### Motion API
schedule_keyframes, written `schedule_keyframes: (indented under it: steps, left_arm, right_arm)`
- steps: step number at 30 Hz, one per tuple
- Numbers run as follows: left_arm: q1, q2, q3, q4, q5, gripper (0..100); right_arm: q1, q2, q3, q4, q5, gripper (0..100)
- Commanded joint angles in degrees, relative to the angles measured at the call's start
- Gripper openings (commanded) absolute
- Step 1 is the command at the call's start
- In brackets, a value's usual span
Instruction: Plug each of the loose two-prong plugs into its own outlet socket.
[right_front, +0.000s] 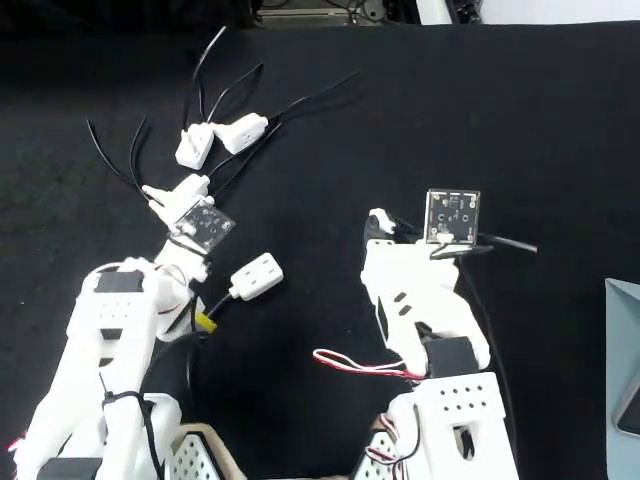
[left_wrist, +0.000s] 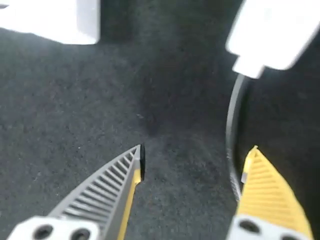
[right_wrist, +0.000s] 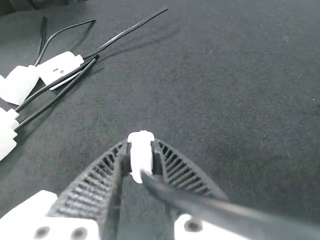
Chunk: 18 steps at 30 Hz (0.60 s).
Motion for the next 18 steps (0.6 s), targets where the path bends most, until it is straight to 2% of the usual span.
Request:
schedule_keyframes:
  steps: [1, 5, 10, 14, 18]
  left_arm:
    - [3.2, -4.0, -8.5, 9.7, 4.7, 32]
    - [4.8, -13.1, -9.4, 15.7, 6.6, 32]
    - [3.6, -28.4, -4.5, 17.8, 11.8, 32]
    - [-1.8, -40.4, 3.1, 17.6, 16.4, 32]
    - [-8.9, -51.1, 11.4, 16.7, 16.6, 32]
  right_arm:
    - [-2.0, -0.4, -0.2, -0.7, 2.1, 1.3]
    - [-6.9, -0.4, -2.2, 4.4, 5.8, 1.3]
    - [-13.8, -0.3, -6.1, 10.7, 8.1, 1.3]
    - [-19.3, 1.0, -11.1, 15.2, 8.1, 1.3]
    - [-22.3, 9.4, -17.6, 17.7, 8.1, 1.3]
